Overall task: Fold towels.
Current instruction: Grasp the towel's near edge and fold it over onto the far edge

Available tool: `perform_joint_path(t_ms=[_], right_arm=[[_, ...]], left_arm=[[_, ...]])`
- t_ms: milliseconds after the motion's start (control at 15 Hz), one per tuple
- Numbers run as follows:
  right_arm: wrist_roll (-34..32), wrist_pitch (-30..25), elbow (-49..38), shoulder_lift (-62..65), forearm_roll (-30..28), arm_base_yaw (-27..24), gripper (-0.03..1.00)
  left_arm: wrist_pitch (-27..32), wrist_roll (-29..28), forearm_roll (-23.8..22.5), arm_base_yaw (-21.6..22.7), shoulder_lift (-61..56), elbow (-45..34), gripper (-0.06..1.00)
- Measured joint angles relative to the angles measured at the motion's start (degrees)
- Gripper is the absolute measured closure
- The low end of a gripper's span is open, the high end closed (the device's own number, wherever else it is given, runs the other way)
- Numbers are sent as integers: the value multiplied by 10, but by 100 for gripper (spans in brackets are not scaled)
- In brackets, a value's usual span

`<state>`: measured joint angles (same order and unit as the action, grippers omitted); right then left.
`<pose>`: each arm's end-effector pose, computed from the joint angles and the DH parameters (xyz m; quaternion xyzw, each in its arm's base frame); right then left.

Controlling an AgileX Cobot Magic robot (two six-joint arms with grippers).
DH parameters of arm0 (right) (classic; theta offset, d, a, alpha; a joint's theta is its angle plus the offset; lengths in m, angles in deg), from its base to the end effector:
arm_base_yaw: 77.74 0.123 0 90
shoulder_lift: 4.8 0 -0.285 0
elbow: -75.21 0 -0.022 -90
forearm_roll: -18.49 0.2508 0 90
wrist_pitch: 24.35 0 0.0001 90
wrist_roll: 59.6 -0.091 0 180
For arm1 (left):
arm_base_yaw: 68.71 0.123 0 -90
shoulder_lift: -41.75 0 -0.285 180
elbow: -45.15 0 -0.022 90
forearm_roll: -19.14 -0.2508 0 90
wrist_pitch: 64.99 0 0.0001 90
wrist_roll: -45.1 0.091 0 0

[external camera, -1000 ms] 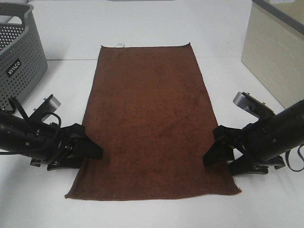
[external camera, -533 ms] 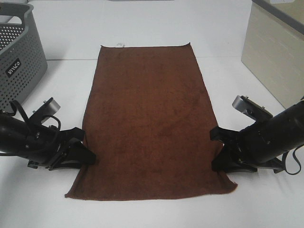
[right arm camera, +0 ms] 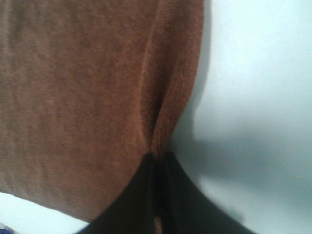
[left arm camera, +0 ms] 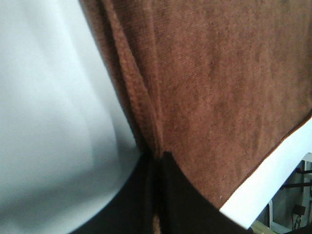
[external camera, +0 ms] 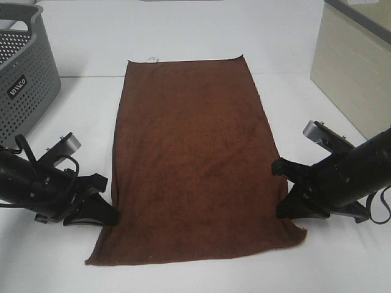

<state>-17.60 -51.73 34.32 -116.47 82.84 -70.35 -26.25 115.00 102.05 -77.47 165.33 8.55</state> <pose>0.2544 0.0711 0.0954 0.0759 0.9665 0.2339 0.0733 0.2689 -0.0987 0.0629 0.0219 0.9378 -0.3414 0.0586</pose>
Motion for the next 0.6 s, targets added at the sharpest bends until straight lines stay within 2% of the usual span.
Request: perform_joint_path(t_ms=[200, 333, 600], right_arm=[[-25, -21, -26, 55, -19, 0, 97], [-44, -25, -64, 91, -41, 0, 97], [-52, -60, -129, 132, -50, 1, 97]], left_arm=[[10, -42, -62, 0, -34, -5, 94], [10, -73, -91, 0, -97, -42, 94], [10, -89, -103, 0, -165, -140, 94]])
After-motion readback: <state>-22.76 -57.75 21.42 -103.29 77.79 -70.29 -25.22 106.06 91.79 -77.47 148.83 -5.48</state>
